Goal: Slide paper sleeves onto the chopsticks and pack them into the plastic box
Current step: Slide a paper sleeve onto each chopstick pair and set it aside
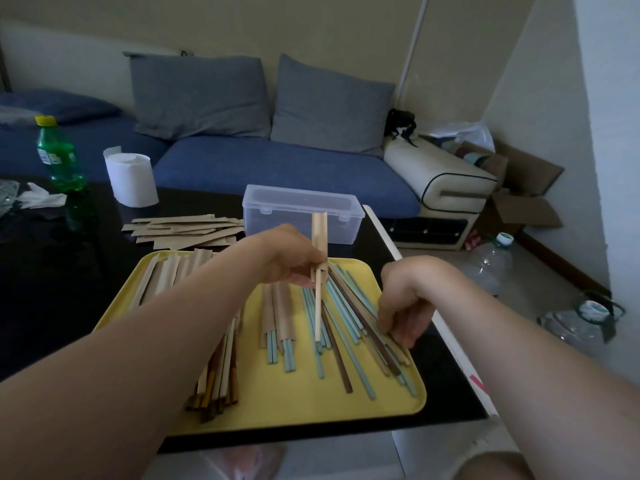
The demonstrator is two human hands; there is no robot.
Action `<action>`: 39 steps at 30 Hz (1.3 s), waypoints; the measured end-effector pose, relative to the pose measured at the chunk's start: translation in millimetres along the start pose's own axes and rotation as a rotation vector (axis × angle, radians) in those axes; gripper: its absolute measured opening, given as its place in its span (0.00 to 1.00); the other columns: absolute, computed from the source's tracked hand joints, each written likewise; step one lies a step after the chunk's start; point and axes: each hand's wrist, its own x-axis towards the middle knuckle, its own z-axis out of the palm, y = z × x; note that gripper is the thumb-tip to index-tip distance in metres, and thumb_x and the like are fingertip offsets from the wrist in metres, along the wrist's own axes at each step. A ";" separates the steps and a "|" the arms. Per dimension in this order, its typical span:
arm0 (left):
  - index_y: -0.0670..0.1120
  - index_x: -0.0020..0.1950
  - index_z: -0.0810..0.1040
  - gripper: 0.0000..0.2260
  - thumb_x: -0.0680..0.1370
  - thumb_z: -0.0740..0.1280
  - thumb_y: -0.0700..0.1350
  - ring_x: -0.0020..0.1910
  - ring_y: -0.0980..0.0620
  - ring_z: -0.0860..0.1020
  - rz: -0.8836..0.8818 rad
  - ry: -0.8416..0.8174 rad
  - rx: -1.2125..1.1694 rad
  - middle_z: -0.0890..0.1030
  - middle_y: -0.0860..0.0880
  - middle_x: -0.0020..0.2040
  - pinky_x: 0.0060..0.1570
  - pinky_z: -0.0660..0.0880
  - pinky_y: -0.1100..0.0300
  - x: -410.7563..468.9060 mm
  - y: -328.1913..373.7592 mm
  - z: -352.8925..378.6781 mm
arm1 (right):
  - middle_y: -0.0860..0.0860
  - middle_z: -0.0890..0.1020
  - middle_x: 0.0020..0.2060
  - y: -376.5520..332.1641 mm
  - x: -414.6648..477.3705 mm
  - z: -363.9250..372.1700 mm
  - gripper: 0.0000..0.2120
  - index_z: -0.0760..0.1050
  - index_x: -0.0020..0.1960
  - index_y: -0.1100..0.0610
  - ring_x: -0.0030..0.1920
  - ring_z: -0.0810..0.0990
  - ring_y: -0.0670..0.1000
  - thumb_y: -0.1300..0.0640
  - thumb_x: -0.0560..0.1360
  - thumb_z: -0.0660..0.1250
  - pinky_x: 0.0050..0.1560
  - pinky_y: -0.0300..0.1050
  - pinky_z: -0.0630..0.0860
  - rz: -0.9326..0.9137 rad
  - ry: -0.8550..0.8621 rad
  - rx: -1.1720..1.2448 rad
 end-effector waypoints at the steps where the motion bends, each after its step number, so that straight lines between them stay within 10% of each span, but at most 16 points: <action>1: 0.35 0.62 0.80 0.10 0.84 0.68 0.40 0.48 0.43 0.88 0.006 -0.006 0.002 0.88 0.39 0.50 0.51 0.85 0.49 0.2 0.0 1.7 | 0.63 0.89 0.48 0.6 3.6 1.4 0.12 0.81 0.61 0.70 0.42 0.91 0.56 0.64 0.81 0.75 0.39 0.47 0.87 0.024 -0.023 -0.018; 19: 0.37 0.61 0.80 0.09 0.84 0.68 0.41 0.47 0.44 0.88 0.058 -0.016 -0.001 0.88 0.40 0.49 0.49 0.85 0.50 4.1 -2.6 9.6 | 0.61 0.90 0.50 -7.8 11.0 5.7 0.15 0.83 0.63 0.67 0.42 0.91 0.54 0.61 0.80 0.76 0.39 0.45 0.88 0.078 -0.101 -0.051; 29: 0.37 0.61 0.78 0.08 0.84 0.67 0.40 0.45 0.44 0.88 0.022 0.214 -0.158 0.86 0.37 0.51 0.38 0.85 0.52 7.8 -11.5 -8.0 | 0.64 0.89 0.51 -12.2 -13.0 -4.6 0.13 0.83 0.61 0.69 0.44 0.91 0.56 0.62 0.80 0.74 0.39 0.42 0.87 -0.293 -0.203 0.406; 39: 0.38 0.62 0.76 0.09 0.85 0.66 0.42 0.41 0.46 0.86 0.033 0.475 -0.390 0.85 0.40 0.50 0.25 0.81 0.58 6.6 -5.3 -20.7 | 0.62 0.88 0.45 -21.9 -16.1 2.0 0.07 0.84 0.50 0.64 0.41 0.90 0.55 0.66 0.82 0.68 0.37 0.40 0.86 -0.486 -0.435 0.190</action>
